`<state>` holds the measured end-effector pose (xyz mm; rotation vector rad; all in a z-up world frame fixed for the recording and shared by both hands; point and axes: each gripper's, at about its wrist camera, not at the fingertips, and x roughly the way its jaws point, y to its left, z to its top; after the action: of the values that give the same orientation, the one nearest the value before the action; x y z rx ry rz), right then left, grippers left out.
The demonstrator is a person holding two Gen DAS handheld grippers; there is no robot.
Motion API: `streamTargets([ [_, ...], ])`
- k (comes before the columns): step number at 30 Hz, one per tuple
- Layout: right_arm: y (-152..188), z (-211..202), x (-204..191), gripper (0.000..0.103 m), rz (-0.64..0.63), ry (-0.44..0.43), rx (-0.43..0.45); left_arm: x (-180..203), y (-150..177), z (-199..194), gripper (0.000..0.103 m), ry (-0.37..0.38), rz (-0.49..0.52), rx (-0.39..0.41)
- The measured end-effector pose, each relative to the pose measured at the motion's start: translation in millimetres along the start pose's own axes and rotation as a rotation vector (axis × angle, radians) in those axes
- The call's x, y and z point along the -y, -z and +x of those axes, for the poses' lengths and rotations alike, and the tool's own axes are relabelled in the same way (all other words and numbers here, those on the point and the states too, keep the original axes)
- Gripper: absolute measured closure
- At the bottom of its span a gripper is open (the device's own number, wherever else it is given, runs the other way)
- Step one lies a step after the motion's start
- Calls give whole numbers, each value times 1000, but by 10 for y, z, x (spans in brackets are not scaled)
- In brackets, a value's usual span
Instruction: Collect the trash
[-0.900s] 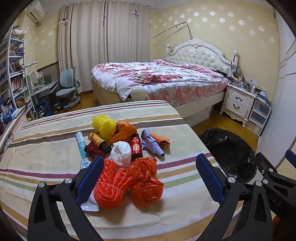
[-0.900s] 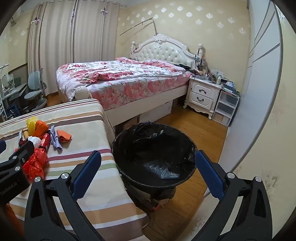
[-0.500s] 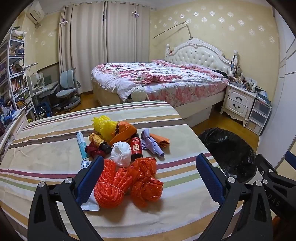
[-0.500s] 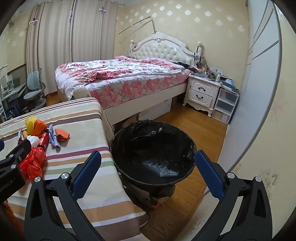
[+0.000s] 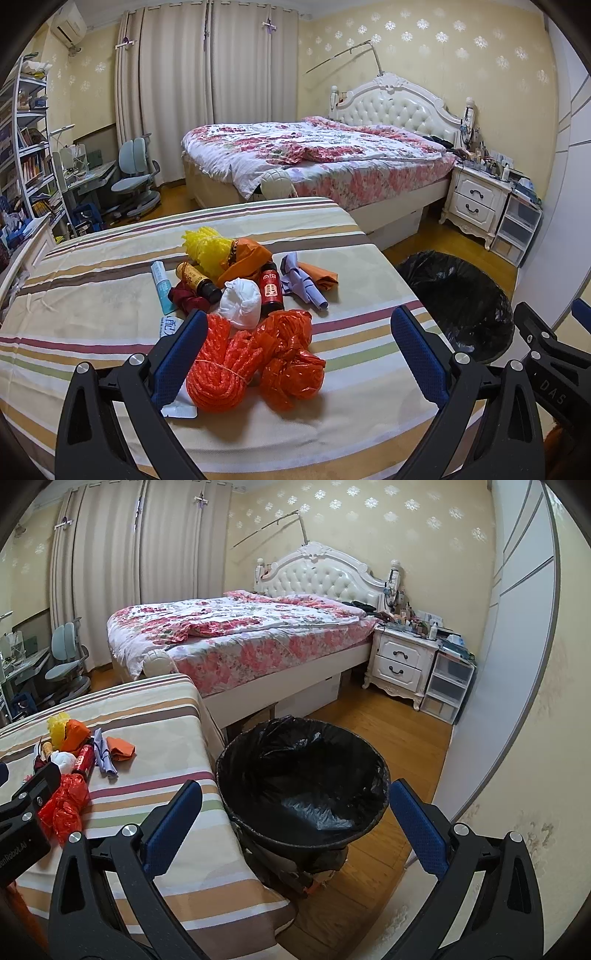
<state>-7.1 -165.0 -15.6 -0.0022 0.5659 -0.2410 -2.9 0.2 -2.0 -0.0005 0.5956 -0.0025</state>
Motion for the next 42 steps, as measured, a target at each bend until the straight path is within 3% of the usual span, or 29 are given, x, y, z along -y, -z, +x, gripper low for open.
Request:
streamTargets([
  [42,2,21,39,4,2,-4,-3,23,55,31,6,-7,8,-5],
])
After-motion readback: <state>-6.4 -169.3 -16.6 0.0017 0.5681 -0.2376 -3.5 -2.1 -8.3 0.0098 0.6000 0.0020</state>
